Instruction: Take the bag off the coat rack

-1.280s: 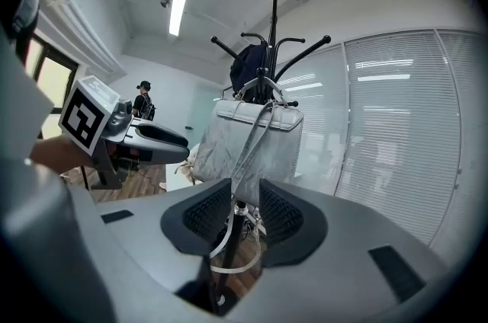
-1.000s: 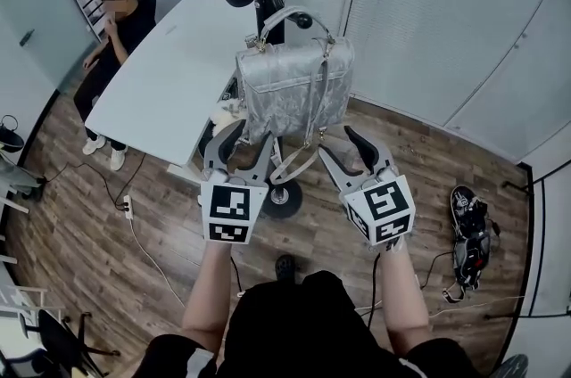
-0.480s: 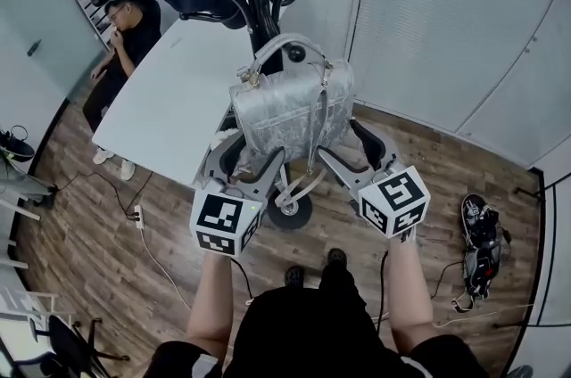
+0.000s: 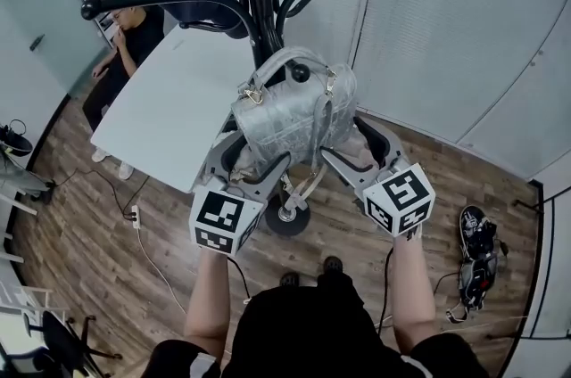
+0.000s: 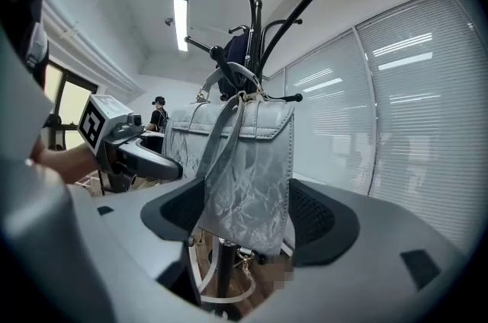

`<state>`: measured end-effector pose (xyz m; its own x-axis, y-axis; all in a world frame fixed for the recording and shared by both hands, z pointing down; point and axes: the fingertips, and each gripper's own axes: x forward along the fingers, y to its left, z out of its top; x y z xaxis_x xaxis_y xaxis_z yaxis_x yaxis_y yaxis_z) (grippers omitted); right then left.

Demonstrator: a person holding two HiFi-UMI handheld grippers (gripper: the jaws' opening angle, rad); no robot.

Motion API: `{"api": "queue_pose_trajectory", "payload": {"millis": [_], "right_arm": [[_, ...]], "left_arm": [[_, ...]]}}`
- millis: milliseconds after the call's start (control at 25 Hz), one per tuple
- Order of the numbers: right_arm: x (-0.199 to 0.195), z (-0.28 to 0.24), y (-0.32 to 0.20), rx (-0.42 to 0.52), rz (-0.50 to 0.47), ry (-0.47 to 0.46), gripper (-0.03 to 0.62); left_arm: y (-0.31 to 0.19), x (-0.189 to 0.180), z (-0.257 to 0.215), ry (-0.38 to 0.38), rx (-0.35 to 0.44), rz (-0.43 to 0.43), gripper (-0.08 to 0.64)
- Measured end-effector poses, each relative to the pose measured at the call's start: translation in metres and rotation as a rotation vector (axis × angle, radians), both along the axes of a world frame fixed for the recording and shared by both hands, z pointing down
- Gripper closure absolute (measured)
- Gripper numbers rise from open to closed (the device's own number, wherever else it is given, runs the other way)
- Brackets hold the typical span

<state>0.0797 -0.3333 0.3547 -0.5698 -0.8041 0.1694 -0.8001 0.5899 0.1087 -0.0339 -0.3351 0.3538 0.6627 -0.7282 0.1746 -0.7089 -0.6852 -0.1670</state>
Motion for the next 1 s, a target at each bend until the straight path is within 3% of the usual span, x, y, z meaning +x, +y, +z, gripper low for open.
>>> {"api": "queue_pose_trajectory", "payload": {"millis": [160, 440, 1000], "right_arm": [[0.007, -0.005, -0.003, 0.023, 0.027, -0.006, 0.258], [-0.002, -0.006, -0.008, 0.016, -0.044, -0.034, 0.256], [-0.010, -0.003, -0.011, -0.016, -0.071, -0.066, 0.253]], "left_arm": [[-0.005, -0.001, -0.002, 0.004, 0.005, 0.012, 0.230], [-0.003, 0.004, -0.002, -0.010, 0.008, 0.098, 0.229], [-0.006, 0.004, 0.000, 0.001, 0.007, 0.103, 0.227]]}}
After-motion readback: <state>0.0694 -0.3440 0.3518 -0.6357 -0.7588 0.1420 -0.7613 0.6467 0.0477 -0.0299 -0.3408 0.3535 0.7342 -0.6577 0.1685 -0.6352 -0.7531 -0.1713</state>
